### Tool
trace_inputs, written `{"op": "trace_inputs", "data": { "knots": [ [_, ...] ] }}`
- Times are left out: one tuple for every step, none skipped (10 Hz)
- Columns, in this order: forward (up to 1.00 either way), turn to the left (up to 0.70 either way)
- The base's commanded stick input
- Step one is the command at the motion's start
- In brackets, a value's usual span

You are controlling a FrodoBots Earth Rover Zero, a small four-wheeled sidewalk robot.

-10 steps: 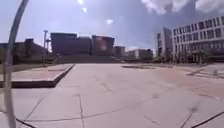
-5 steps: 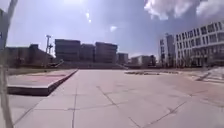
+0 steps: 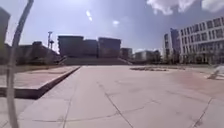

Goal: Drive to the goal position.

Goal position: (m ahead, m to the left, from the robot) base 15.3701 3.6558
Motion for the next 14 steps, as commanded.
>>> {"op": "trace_inputs", "data": {
  "knots": [
    [0.85,0.00],
    [0.85,0.00],
    [0.85,0.00],
    [0.85,0.00],
    [0.85,-0.02],
    [0.85,-0.10],
    [0.85,-0.29],
    [0.85,-0.29],
    [0.85,-0.29],
    [0.85,-0.29],
    [0.85,-0.09],
    [0.85,0.00],
    [0.85,0.00],
    [0.85,0.00]
  ]
}}
